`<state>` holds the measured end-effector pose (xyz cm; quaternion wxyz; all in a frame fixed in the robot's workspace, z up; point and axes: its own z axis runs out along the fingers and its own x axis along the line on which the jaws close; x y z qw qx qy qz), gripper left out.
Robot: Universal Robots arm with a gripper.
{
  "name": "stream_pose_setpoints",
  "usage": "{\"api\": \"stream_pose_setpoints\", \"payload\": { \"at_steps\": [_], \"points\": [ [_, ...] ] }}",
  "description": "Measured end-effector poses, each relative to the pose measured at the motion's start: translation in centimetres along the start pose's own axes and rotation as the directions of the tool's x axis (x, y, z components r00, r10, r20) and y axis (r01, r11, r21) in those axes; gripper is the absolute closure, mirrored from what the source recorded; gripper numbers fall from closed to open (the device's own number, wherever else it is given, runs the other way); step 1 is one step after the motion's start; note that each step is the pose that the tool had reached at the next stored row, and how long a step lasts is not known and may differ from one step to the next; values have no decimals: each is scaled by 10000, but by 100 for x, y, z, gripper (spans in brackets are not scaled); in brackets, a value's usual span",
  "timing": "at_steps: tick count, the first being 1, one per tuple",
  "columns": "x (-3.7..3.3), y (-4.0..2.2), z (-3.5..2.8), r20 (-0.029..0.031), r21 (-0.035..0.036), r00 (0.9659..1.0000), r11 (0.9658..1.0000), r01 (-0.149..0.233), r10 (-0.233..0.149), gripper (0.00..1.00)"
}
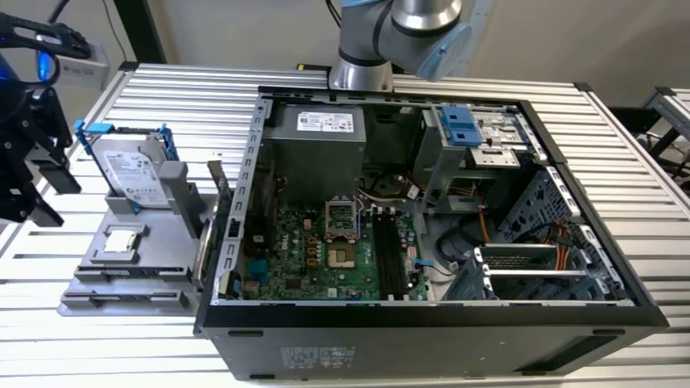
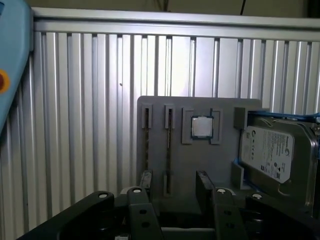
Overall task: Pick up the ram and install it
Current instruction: 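Pick up the ram and move it above insertion slot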
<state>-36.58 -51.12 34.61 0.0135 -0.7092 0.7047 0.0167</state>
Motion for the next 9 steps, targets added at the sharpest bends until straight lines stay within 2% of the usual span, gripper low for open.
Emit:
{"api": "stream_pose_setpoints", "payload": {
  "at_steps": [9],
  "points": [
    [19,0,90,-9,-18,10000,10000,0,0,0]
  ]
}}
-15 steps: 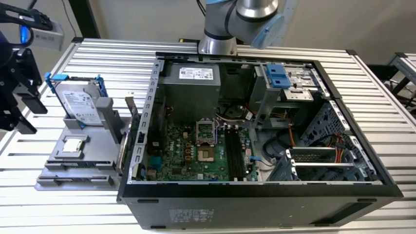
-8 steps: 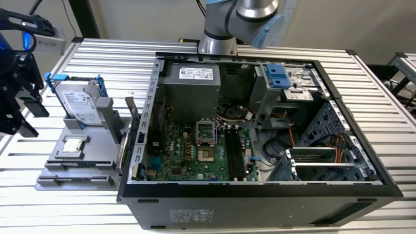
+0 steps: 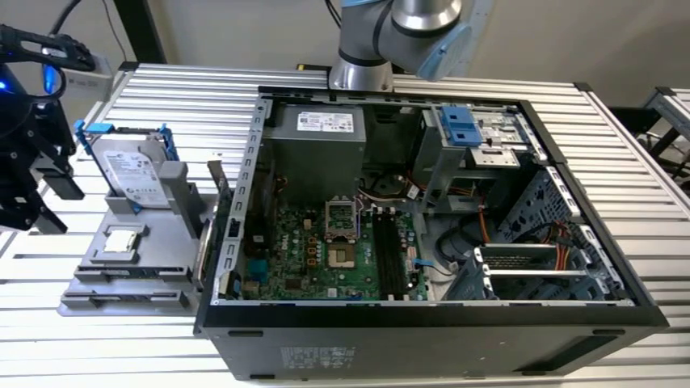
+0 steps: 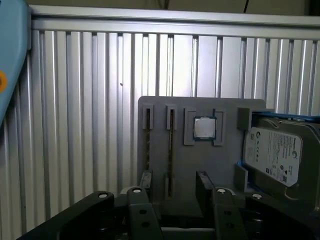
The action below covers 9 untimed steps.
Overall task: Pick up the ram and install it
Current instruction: 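Pick up the ram and move it above insertion slot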
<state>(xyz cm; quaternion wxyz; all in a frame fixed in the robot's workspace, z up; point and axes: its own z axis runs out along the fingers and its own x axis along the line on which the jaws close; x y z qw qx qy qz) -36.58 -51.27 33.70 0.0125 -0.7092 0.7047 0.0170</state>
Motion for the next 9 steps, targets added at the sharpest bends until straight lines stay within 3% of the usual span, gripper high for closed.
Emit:
{"api": "stream_pose_setpoints", "payload": {
  "at_steps": [9],
  "points": [
    [2,0,35,-12,6,10000,10000,0,0,0]
  ]
}}
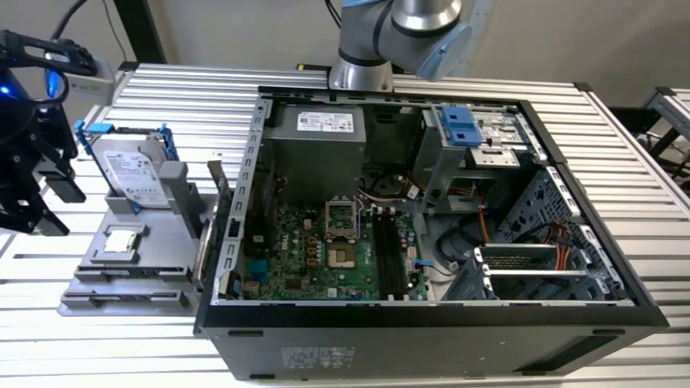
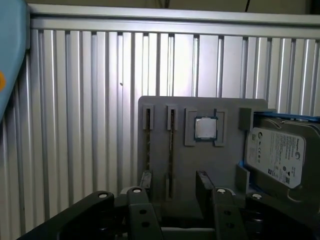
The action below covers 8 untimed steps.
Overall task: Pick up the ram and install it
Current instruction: 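Pick up the ram and move it above insertion slot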
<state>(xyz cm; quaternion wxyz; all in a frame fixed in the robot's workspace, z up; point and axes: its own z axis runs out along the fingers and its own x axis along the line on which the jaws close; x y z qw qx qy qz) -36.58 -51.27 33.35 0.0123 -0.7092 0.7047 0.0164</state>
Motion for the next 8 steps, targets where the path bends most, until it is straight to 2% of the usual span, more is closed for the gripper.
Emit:
{"api": "stream_pose_setpoints", "payload": {
  "at_steps": [3,8],
  "points": [
    [2,0,28,-16,-2,10000,10000,-1,1,0],
    [5,-1,86,-75,-3,10000,10000,-1,0,0]
  ]
}}
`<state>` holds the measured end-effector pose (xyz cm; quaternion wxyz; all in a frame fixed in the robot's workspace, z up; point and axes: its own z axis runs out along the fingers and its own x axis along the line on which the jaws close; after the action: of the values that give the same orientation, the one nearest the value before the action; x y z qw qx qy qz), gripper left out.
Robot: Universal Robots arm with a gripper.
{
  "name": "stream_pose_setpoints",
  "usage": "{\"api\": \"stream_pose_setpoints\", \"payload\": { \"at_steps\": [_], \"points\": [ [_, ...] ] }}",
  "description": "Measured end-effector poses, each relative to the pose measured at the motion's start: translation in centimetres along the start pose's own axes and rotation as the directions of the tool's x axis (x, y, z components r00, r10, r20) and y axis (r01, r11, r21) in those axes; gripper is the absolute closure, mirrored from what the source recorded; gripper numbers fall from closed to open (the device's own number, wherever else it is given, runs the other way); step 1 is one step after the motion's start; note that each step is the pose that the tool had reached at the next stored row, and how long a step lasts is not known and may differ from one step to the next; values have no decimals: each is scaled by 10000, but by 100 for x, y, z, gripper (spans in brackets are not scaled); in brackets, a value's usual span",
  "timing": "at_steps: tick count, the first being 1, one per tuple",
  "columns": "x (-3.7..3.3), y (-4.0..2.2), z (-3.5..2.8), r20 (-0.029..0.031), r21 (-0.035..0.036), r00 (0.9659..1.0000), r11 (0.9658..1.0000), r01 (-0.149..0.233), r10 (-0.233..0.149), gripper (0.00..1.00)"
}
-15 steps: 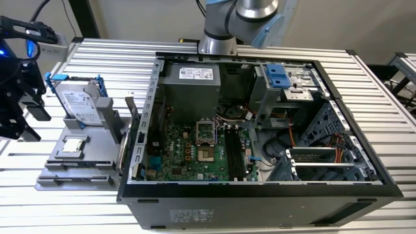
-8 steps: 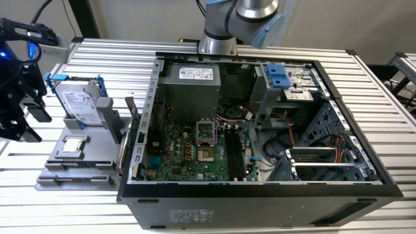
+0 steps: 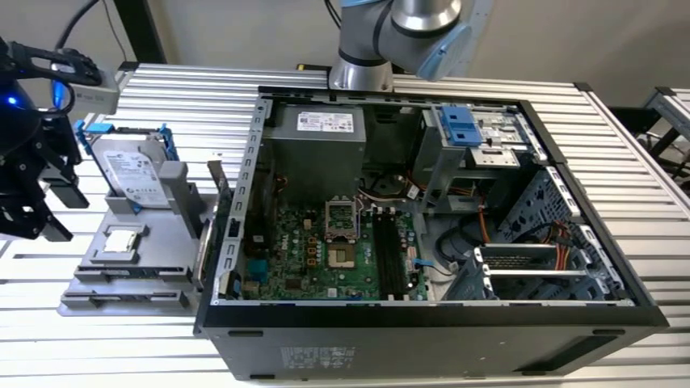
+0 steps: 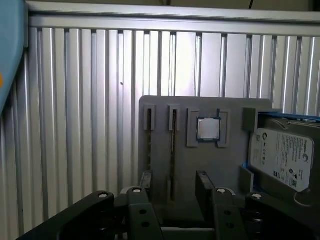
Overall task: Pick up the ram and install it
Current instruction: 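Pick up the ram and move it above insertion slot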
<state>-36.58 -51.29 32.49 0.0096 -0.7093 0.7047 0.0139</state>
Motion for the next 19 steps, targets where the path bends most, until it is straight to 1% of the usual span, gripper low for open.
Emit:
{"api": "stream_pose_setpoints", "payload": {
  "at_steps": [4,8,13,19],
  "points": [
    [2,0,41,-61,-12,10000,10000,-1,1,0],
    [3,-1,86,-136,-12,9999,10000,-1,1,0],
    [5,-1,143,-163,-14,9999,10000,-1,1,0],
    [14,-1,203,-180,-13,9998,10000,-2,2,0]
  ]
}}
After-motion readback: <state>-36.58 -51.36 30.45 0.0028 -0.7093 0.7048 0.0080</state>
